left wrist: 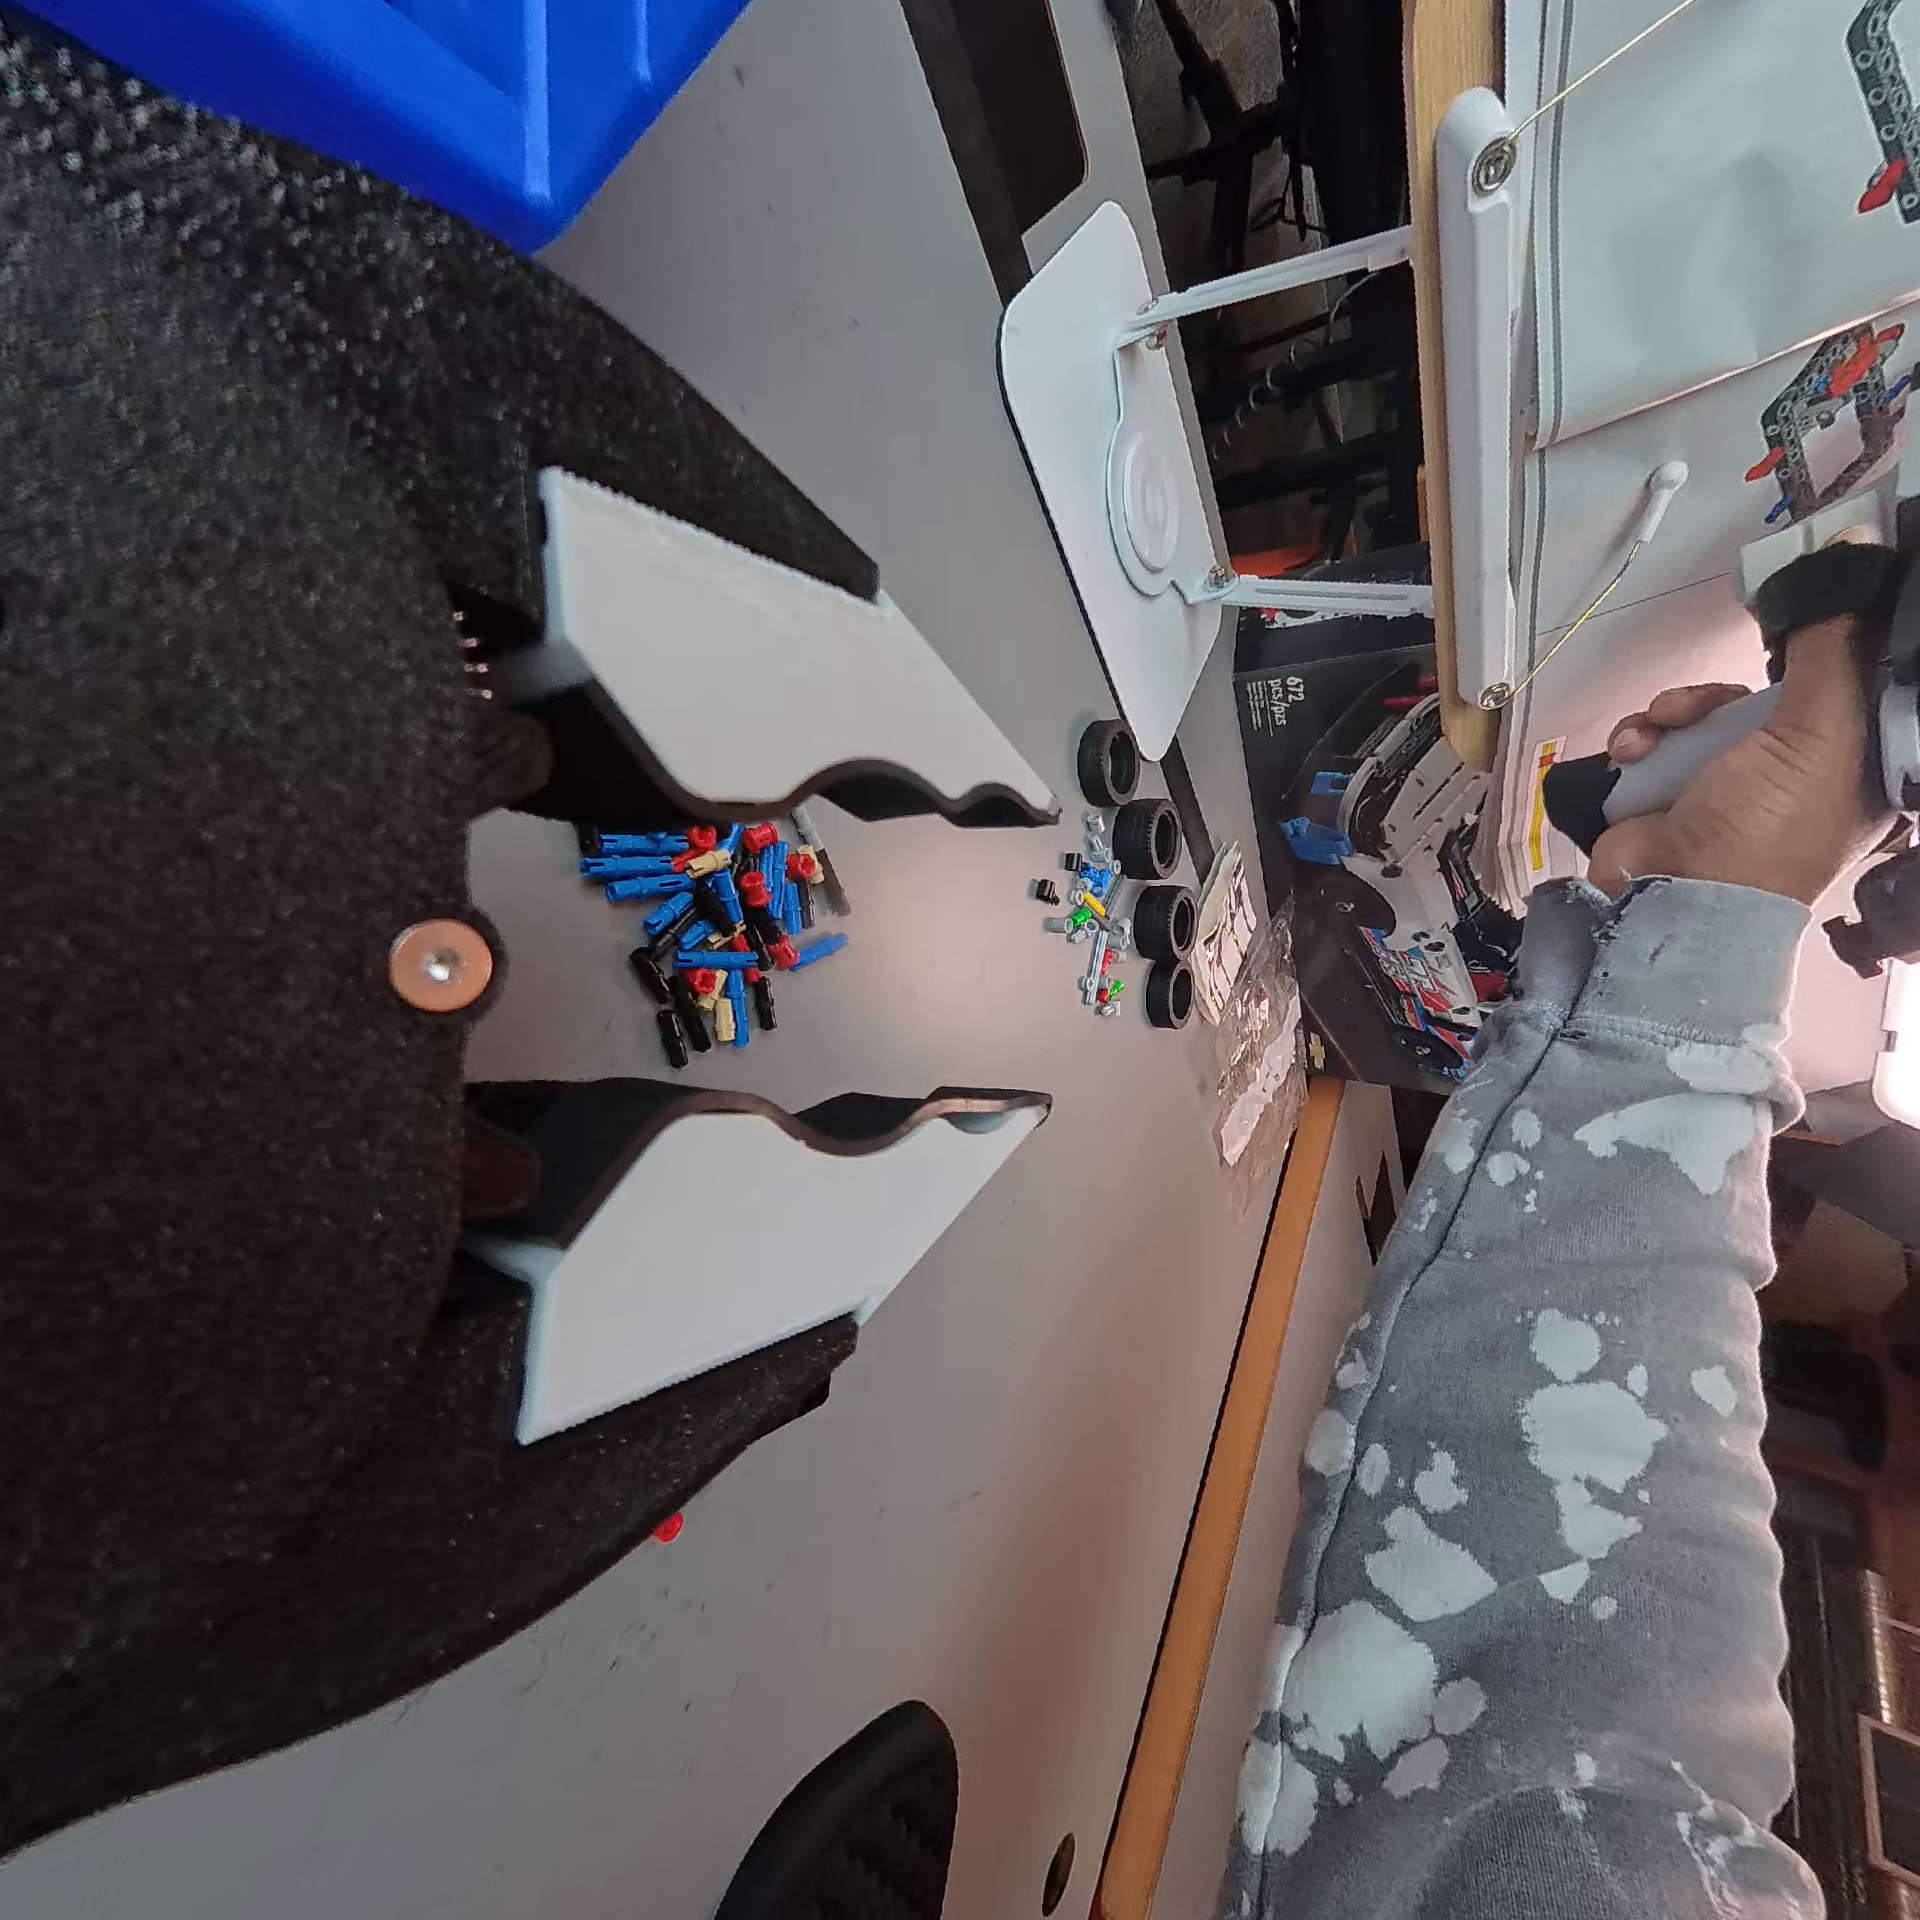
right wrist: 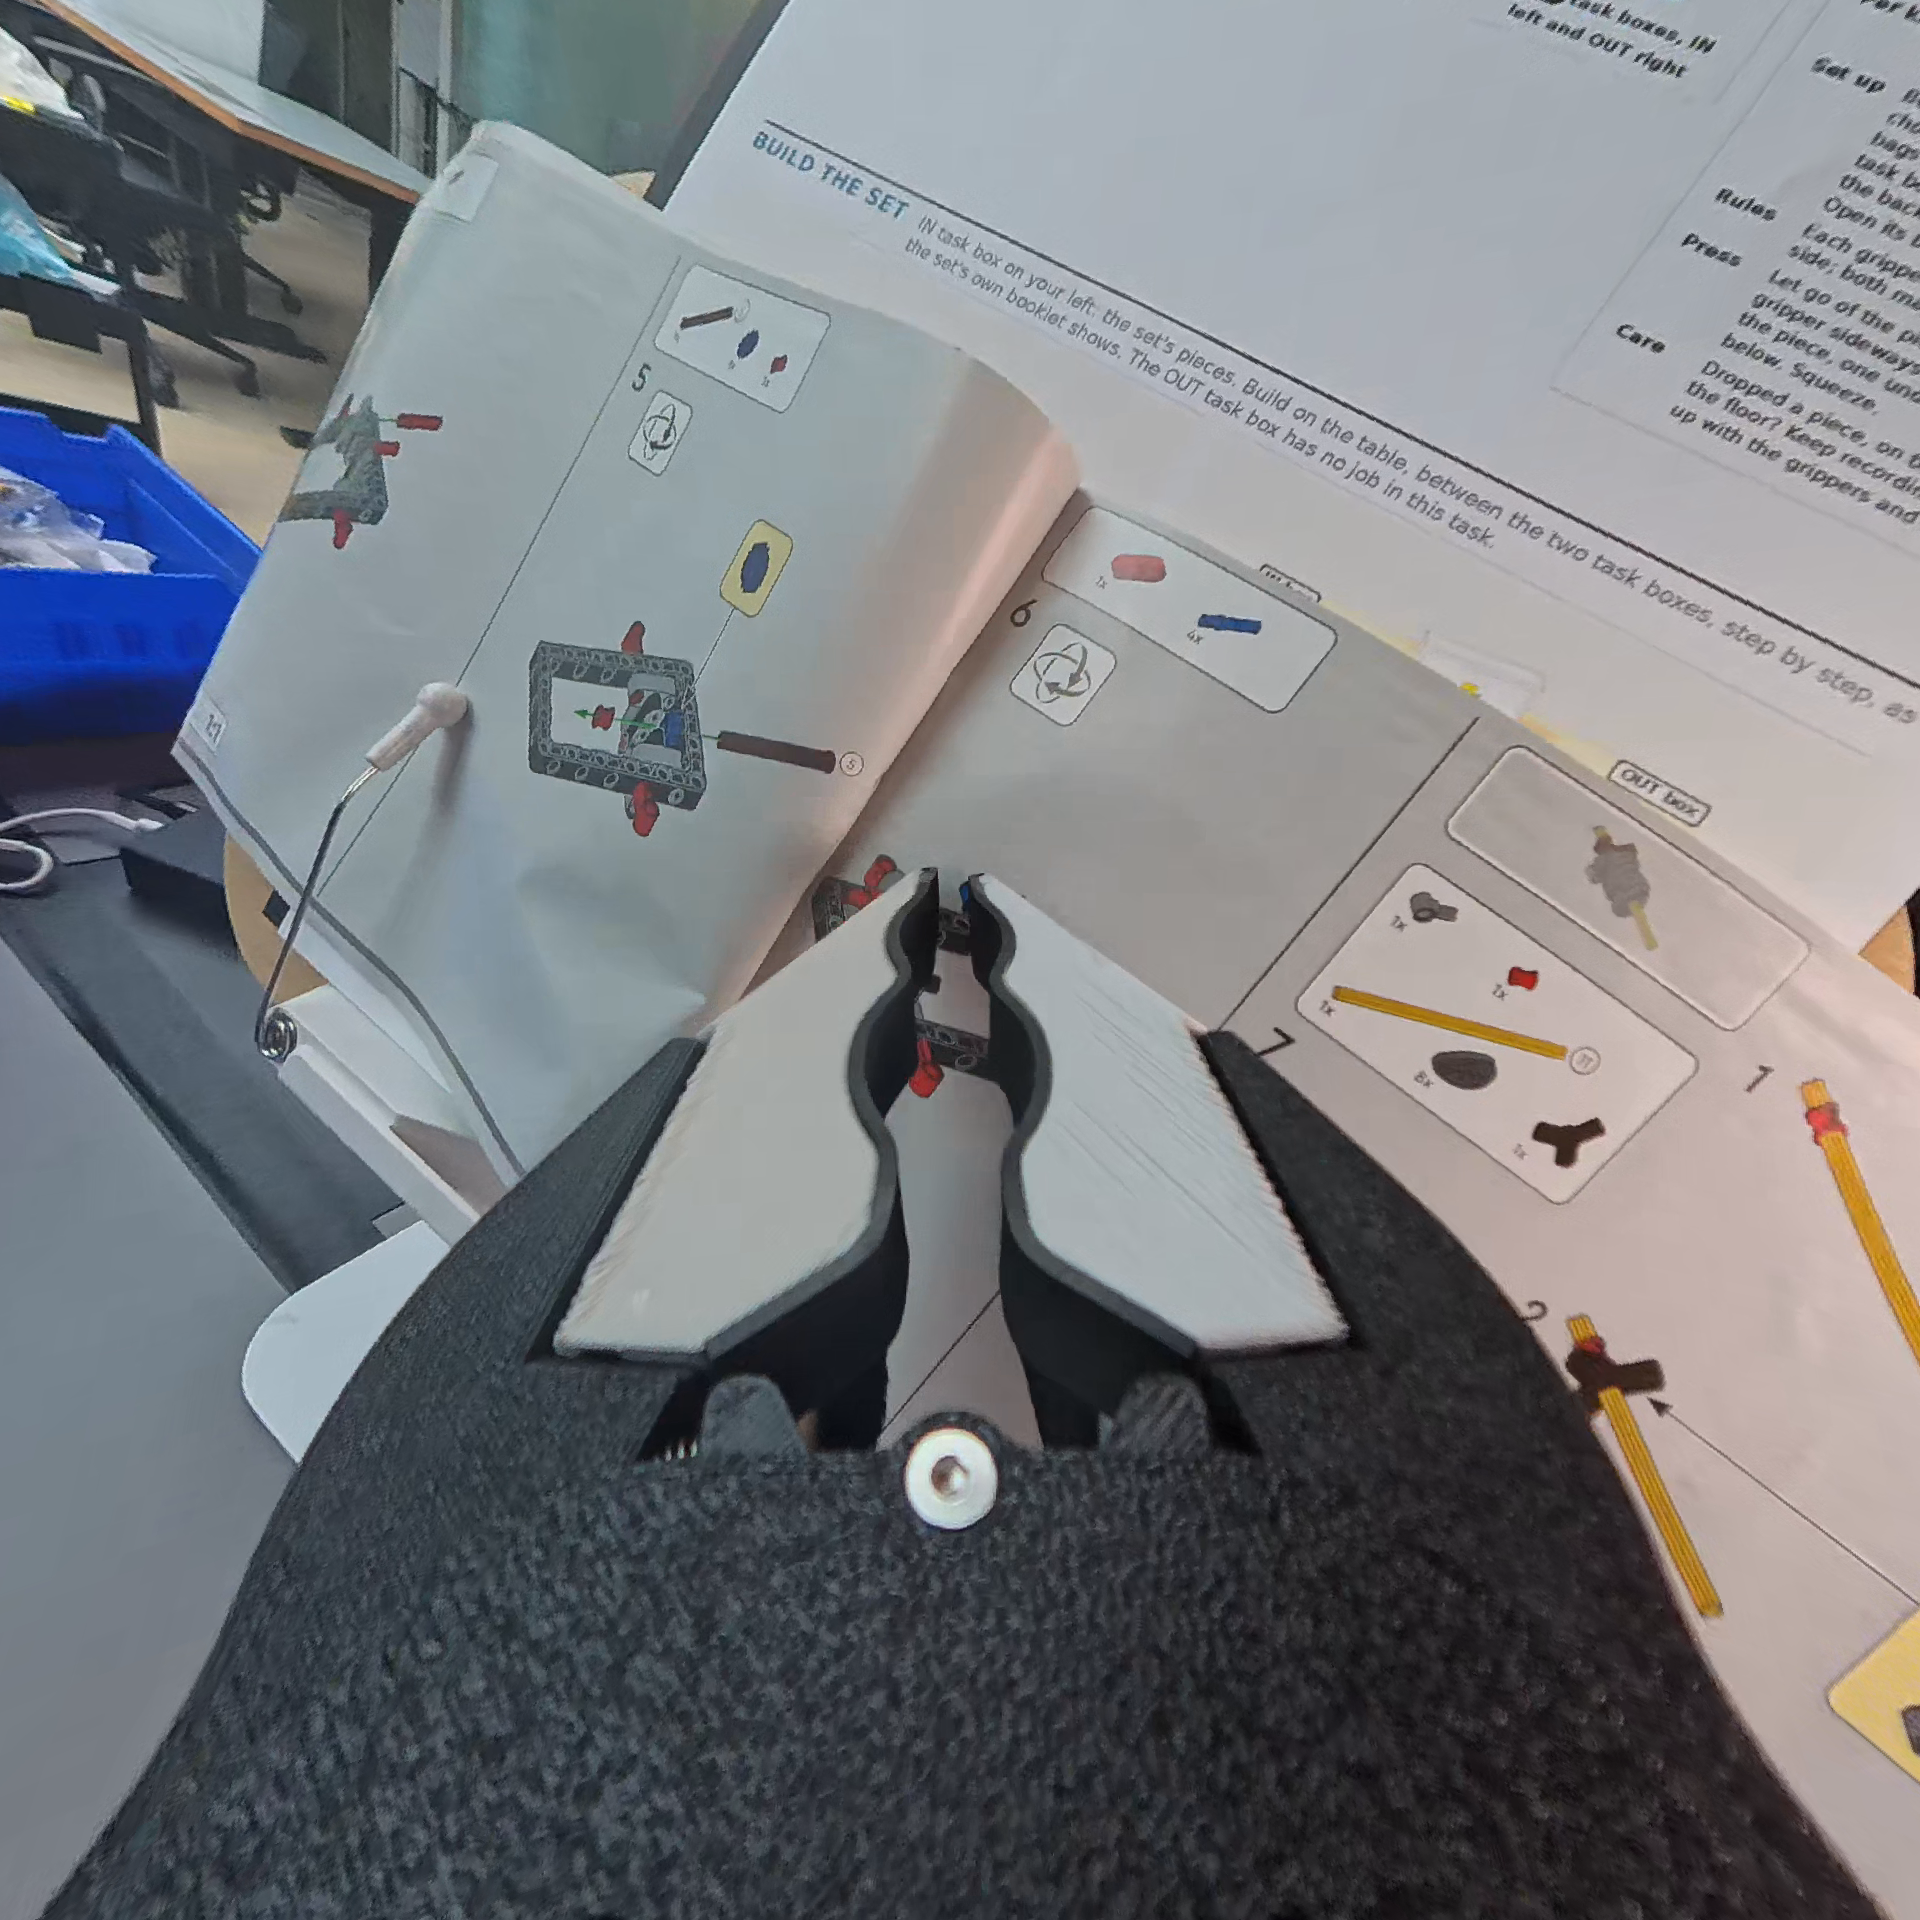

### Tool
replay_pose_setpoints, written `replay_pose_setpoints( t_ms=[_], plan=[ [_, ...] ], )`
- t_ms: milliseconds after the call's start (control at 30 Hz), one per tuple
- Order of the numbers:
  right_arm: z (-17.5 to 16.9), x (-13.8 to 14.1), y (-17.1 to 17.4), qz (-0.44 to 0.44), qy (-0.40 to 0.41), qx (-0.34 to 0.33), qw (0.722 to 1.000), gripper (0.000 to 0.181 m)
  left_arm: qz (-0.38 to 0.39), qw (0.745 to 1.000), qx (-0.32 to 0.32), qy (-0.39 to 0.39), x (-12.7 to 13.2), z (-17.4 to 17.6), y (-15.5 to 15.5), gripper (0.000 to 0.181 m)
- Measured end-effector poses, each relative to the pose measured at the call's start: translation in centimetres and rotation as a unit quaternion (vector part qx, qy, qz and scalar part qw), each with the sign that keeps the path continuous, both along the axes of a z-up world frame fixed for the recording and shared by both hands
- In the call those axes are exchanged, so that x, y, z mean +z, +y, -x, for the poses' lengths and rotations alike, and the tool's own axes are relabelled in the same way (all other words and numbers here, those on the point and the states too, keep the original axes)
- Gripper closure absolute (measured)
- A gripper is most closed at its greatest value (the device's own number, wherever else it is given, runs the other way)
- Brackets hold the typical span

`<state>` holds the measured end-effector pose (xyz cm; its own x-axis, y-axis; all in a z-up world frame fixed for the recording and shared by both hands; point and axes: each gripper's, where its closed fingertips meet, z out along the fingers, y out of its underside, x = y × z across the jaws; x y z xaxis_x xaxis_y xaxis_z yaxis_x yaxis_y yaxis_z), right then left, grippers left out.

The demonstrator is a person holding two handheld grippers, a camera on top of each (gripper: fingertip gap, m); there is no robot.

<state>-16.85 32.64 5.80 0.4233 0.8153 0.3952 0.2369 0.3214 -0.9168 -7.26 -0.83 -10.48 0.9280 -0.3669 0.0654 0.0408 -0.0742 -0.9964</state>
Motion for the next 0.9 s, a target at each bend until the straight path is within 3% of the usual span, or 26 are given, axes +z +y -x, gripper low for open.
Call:
replay_pose_setpoints(
  t_ms=[33, 300, 900],
  plan=[
    [-0.1, -0.4, -0.1, -0.001, -0.002, 0.0, 1.0, 0.176, -0.001, 1.0, 0.0, 0.0, 0.0, 0.0, 0.0, 0.131],
    [-0.5, -2.4, -0.8, -0.009, -0.012, 0.002, 1.0, 0.175, -0.001, 1.0, -0.004, -0.001, 0.0, -0.1, 0.0, 0.131],
    [-0.6, -2.6, -0.8, -0.008, -0.009, -0.001, 1.0, 0.175, 0.008, 1.0, 0.0, -0.01, -0.1, 0.1, 0.1, 0.131]
  ],
)
